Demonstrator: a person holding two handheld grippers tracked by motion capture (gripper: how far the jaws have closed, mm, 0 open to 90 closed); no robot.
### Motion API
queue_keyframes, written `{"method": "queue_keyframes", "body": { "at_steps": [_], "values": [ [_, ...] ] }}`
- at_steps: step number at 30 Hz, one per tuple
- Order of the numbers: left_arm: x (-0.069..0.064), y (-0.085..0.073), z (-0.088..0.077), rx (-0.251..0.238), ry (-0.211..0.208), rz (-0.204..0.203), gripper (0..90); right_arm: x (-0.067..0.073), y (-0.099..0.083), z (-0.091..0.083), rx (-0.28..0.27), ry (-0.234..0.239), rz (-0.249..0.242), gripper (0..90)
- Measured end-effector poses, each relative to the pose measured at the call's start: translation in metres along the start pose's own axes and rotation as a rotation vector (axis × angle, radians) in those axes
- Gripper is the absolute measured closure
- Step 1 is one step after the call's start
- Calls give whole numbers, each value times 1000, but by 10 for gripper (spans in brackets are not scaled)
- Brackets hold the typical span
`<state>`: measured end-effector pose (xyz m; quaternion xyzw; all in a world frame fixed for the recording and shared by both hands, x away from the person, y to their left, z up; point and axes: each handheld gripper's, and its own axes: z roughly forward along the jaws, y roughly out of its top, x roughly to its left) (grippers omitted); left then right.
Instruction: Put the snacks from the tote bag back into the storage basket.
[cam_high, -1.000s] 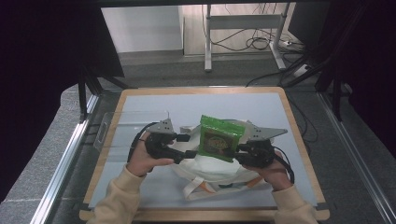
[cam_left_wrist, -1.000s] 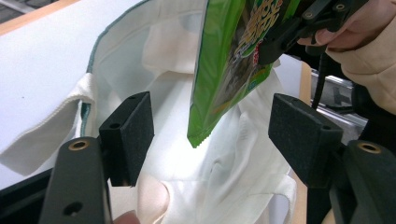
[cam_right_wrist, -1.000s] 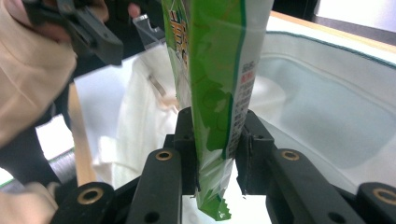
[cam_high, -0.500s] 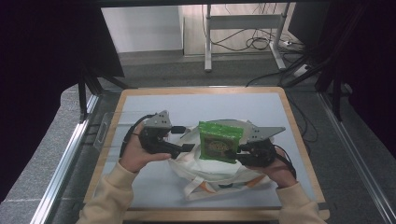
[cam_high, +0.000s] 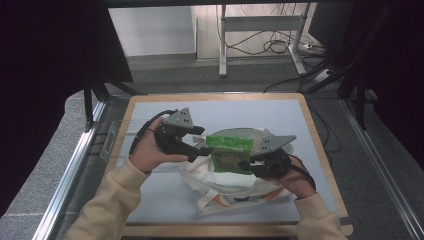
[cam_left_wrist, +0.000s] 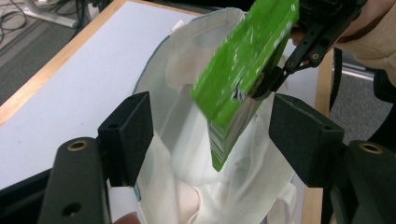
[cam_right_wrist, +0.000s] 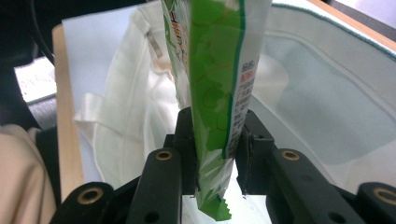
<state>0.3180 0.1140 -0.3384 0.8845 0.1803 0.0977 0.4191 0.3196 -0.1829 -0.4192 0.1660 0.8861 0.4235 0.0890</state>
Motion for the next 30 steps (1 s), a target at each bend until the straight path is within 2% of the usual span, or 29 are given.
{"method": "queue_keyframes", "body": {
  "at_steps": [6, 9, 11, 13, 15, 18, 19, 21, 22, 26, 30],
  "values": [
    [8, 6, 9, 38, -49, 38, 319, 1, 0, 6, 26, -7, -17, 722],
    [9, 10, 17, 71, -81, 78, 344, 1, 0, 8, 34, -4, -25, 722],
    [8, 13, 22, 100, -103, 101, 369, 2, 0, 10, 38, -1, -33, 722],
    [5, 17, 28, 143, -107, 139, 390, 2, 0, 11, 46, 2, -37, 721],
    [1, 19, 35, 179, -117, 158, 425, 3, 0, 12, 51, 10, -43, 721],
    [-4, 21, 44, 246, -129, 187, 503, 6, 1, 11, 47, 16, -55, 721],
    [-5, 22, 46, 264, -126, 196, 555, 7, 2, 11, 44, 17, -59, 721],
    [-7, 22, 48, 278, -139, 200, 674, 8, 3, 10, 42, 14, -65, 721],
    [-7, 22, 49, 284, -139, 208, 694, 8, 4, 10, 47, 11, -66, 721],
    [-8, 19, 50, 311, -155, 249, 744, 6, 1, 11, 49, 46, -44, 713],
    [-6, 17, 48, 303, -166, 255, 757, 6, 1, 13, 44, 66, -36, 697]
  ]
}}
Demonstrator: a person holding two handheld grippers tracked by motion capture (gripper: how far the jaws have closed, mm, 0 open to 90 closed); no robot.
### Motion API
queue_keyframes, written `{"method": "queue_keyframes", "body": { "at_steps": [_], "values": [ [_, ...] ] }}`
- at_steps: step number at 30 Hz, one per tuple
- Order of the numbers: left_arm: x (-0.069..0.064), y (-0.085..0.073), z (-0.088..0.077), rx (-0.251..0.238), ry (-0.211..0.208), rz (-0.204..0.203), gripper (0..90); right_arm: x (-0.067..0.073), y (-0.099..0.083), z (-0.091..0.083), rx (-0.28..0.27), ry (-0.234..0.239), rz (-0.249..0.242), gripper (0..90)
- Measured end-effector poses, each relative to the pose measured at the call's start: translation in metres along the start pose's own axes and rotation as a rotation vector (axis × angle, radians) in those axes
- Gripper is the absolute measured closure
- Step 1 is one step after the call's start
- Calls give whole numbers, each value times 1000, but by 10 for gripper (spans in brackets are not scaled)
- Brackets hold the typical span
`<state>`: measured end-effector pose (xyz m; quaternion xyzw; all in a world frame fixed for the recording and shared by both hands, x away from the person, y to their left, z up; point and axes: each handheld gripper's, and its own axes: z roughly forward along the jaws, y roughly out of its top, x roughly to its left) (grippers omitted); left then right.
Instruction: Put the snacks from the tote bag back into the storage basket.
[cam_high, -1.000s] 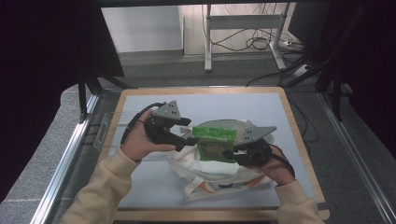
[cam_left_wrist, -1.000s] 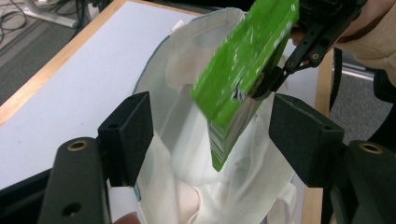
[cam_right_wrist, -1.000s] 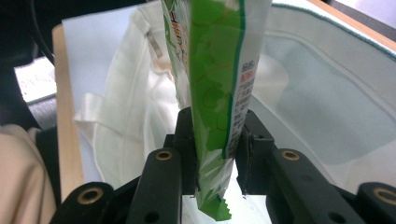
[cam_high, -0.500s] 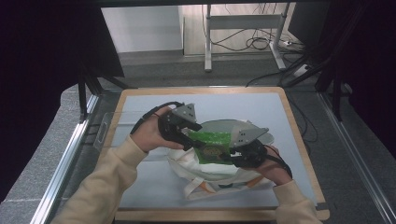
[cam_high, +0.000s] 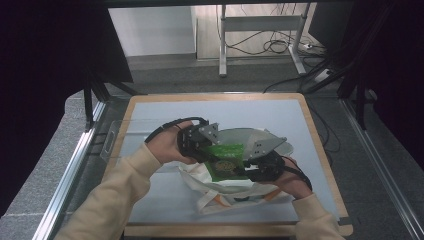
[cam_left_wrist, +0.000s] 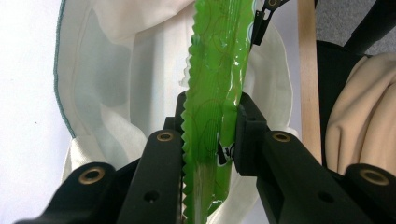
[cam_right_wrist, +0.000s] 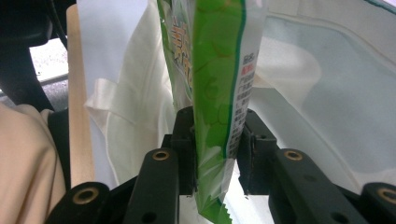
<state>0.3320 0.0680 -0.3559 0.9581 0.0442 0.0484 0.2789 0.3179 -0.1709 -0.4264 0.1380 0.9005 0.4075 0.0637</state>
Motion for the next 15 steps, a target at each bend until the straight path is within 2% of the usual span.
{"method": "queue_keyframes", "body": {
  "at_steps": [4, 8, 11, 15],
  "values": [
    [1, -3, -3, -18, 1, -4, 761, 1, 1, -1, -17, 6, 7, 679],
    [5, -6, -9, -35, 12, -22, 762, -1, 0, -6, -47, 10, 25, 578],
    [7, -8, -15, -49, 10, -39, 762, -4, -1, -13, -93, 13, 68, 501],
    [5, -10, -20, -56, 12, -43, 763, -3, -6, -26, -148, -14, 118, 419]
  ]
}}
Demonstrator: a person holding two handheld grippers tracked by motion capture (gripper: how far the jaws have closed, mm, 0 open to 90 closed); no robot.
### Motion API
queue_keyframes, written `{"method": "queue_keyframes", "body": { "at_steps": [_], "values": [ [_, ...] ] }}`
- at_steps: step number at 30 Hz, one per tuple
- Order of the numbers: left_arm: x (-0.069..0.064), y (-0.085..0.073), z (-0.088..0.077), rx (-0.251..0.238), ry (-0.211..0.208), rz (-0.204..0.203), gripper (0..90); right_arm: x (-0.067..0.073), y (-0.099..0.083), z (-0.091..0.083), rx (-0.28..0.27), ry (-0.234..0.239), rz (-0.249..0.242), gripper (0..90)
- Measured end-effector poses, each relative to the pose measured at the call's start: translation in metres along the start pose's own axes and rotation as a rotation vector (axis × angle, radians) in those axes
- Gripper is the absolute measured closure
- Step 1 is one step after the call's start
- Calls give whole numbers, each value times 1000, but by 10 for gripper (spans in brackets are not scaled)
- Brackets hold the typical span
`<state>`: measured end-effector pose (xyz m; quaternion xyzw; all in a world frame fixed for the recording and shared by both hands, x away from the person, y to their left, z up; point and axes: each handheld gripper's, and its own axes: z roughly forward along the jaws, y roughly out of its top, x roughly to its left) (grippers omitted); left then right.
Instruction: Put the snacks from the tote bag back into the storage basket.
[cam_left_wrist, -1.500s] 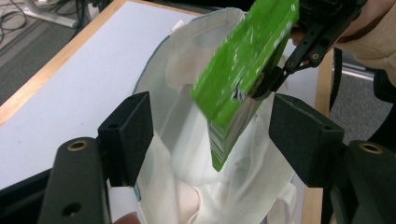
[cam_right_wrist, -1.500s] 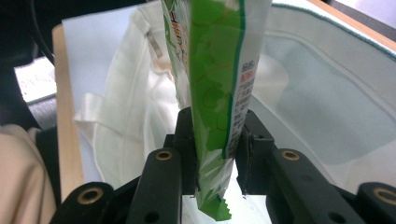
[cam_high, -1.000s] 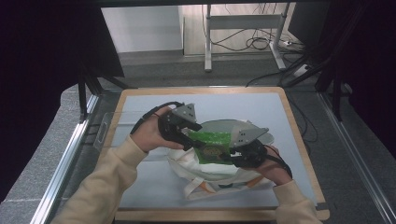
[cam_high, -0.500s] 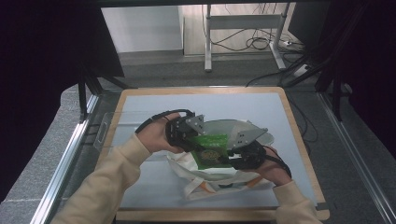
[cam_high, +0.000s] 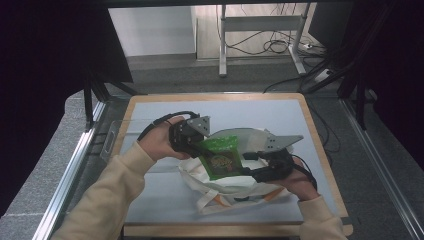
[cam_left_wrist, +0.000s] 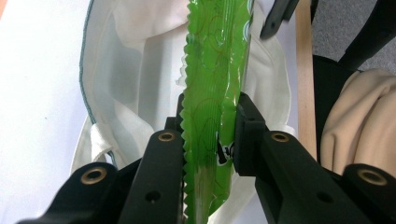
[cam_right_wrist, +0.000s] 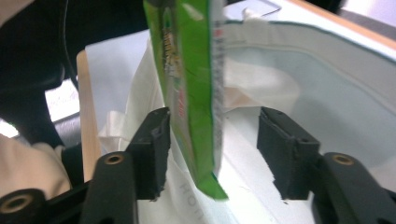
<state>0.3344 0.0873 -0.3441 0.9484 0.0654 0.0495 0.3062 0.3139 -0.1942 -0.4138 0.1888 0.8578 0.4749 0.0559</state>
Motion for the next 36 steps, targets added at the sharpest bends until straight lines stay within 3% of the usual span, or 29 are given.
{"method": "queue_keyframes", "body": {
  "at_steps": [4, 9, 15, 36],
  "values": [
    [0, -1, -4, -12, 9, -4, 763, 0, -6, -12, -54, -24, 57, 384],
    [1, -2, -9, -12, 21, -12, 763, -1, -9, -18, -75, -38, 105, 376],
    [4, -2, -15, -20, 37, -32, 764, -2, -11, -17, -44, -77, 104, 370],
    [6, -2, -35, -40, 74, -50, 765, -2, -15, -11, 18, -84, 79, 360]
  ]
}}
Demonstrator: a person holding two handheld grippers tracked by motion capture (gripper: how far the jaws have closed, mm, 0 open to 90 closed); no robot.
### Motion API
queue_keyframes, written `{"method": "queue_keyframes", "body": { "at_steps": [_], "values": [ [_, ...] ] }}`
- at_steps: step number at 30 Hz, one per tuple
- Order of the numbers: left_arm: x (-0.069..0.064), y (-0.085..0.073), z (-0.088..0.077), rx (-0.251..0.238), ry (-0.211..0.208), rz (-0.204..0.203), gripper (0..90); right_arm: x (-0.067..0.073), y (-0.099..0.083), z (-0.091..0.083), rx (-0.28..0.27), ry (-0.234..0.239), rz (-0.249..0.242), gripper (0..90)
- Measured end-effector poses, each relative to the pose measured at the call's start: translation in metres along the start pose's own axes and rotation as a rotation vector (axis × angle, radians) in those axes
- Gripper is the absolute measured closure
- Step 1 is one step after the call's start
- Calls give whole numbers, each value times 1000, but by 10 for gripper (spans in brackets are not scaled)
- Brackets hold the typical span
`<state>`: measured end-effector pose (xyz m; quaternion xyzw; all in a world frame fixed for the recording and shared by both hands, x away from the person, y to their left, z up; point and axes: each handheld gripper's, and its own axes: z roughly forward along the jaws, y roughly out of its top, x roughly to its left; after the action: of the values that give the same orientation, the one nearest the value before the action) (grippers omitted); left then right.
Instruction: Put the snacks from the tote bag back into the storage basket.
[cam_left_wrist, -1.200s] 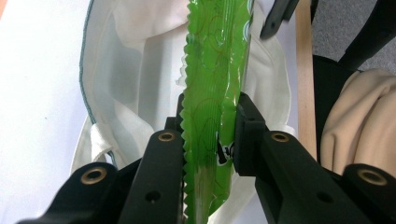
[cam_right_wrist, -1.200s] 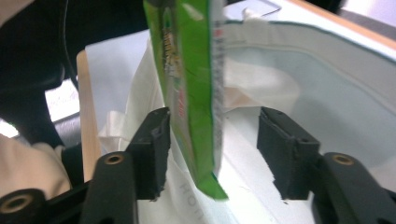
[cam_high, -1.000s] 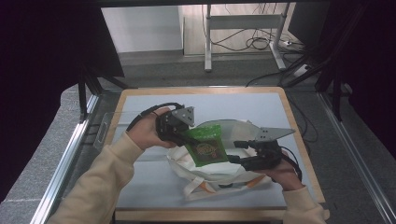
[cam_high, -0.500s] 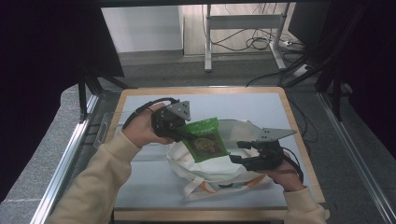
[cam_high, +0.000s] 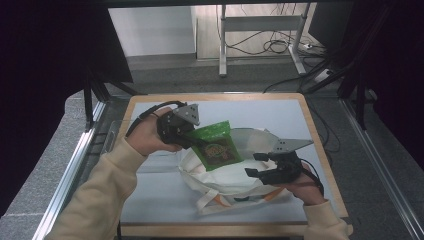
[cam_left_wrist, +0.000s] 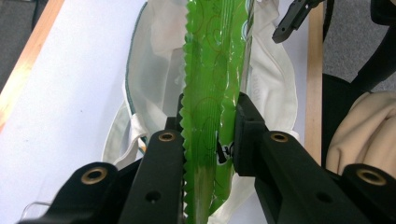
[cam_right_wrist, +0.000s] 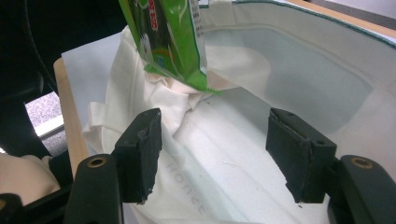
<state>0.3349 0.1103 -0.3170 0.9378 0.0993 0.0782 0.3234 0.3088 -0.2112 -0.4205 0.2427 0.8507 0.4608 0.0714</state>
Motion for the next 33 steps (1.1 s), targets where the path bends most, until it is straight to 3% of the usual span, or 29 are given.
{"method": "queue_keyframes", "body": {
  "at_steps": [20, 33],
  "values": [
    [19, -15, -18, -23, 53, -47, 765, -3, -3, 2, 16, -17, -1, 357],
    [23, -26, -34, -39, 81, -71, 766, -3, -3, 3, 24, -21, -5, 355]
  ]
}}
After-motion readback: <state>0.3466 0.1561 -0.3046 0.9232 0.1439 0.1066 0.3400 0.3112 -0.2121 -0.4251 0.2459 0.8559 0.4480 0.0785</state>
